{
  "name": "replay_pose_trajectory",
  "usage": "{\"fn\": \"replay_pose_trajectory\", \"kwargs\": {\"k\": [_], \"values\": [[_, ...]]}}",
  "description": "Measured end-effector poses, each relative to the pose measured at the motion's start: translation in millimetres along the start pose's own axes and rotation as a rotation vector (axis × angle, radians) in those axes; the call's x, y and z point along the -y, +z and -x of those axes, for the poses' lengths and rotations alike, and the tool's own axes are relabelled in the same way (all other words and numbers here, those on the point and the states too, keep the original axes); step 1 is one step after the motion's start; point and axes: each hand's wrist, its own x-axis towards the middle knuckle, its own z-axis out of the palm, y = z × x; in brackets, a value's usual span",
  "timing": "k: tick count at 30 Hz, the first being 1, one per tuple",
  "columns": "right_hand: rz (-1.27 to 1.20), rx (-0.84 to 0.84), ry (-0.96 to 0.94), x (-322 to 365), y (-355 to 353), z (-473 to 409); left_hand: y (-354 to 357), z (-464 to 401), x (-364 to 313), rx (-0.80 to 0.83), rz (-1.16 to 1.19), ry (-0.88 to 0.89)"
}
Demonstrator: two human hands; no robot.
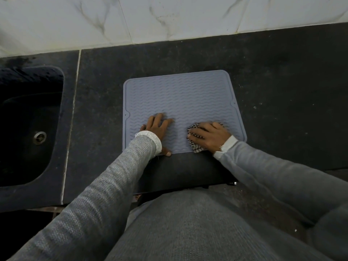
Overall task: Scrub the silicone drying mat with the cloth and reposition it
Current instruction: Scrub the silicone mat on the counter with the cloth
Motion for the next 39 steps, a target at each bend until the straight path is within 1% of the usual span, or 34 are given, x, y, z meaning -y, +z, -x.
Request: {"fn": "replay_pose_trajectory", "kwargs": {"k": [3, 6, 8, 11, 15, 17, 20, 24, 26, 29, 33, 35, 39], "values": [[0.062, -0.011, 0.011, -24.1, -2.0, 37.3, 0.7, -0.8, 0.7, 0.001, 0.001, 0.001], [0.09, 0.013, 0.032, -40.9, -8.6, 53.6, 1.1, -1.6, 0.1, -0.006, -0.021, -0.002], [0.077, 0.022, 0.061, -39.6, -11.6, 48.9, 1.6, -2.2, -0.6, -0.005, -0.017, -0.008], [0.02, -0.018, 0.098, -21.9, -6.2, 20.8, 1.4, -2.7, -1.2, -0.013, -0.017, -0.015], [0.026, 0.045, 0.015, -0.2, 5.2, -9.3, 1.0, -3.2, -1.0, -0.002, -0.022, -0.015], [0.014, 0.043, 0.023, -5.4, 6.1, 3.8, 1.6, -3.5, 0.1, -0.004, -0.023, -0.009], [0.016, -0.008, 0.062, -28.5, 5.1, 41.7, 2.7, -4.2, 0.9, -0.005, -0.014, -0.007], [0.08, 0.068, 0.098, -45.1, -4.6, 64.7, 1.5, -4.7, -0.4, 0.009, -0.016, -0.015], [0.047, 0.068, 0.105, -41.6, -6.9, 56.3, 0.9, -4.7, -0.8, 0.017, 0.0, -0.023], [-0.017, 0.009, 0.105, -24.7, -6.0, 25.5, -0.3, -3.8, -2.0, 0.015, -0.003, -0.024], [-0.023, 0.08, 0.022, -0.7, 0.6, -2.9, -0.4, -3.6, -1.3, 0.01, -0.018, -0.011], [-0.028, 0.046, 0.017, -4.0, 2.5, 7.0, 0.3, -3.9, -0.3, 0.006, -0.012, -0.007], [0.024, -0.01, 0.064, -32.5, 1.8, 56.2, 1.9, -5.0, 0.1, -0.001, -0.009, -0.006]]}}
